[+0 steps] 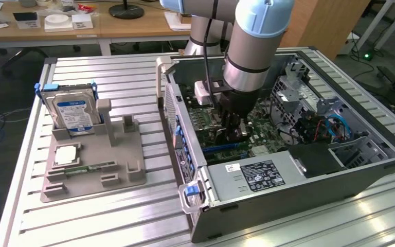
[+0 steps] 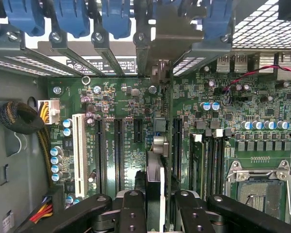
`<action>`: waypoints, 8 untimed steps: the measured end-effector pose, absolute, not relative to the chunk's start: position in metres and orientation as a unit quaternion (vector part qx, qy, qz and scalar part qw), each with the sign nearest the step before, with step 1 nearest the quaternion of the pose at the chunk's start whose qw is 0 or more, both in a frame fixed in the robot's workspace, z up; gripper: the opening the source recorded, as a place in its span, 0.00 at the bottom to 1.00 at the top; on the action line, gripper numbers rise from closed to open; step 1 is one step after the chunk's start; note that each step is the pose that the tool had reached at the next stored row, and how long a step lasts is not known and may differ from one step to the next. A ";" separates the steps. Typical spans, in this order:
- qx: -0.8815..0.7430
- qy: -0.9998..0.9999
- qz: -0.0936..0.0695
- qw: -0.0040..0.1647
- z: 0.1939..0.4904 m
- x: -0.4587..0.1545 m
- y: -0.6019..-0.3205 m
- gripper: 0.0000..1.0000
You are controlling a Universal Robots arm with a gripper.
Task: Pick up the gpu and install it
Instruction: 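Insert the gpu into the slot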
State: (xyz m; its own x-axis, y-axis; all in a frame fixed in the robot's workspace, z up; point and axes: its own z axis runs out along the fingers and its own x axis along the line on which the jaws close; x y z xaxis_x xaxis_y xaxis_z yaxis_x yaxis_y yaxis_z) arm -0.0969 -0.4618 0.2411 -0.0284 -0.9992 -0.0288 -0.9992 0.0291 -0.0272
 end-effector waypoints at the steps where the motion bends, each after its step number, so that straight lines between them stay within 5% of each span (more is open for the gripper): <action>1: -0.697 0.717 0.000 0.020 0.241 -0.097 -0.462 0.27; 8: -0.697 0.717 0.000 0.020 0.237 -0.097 -0.462 0.27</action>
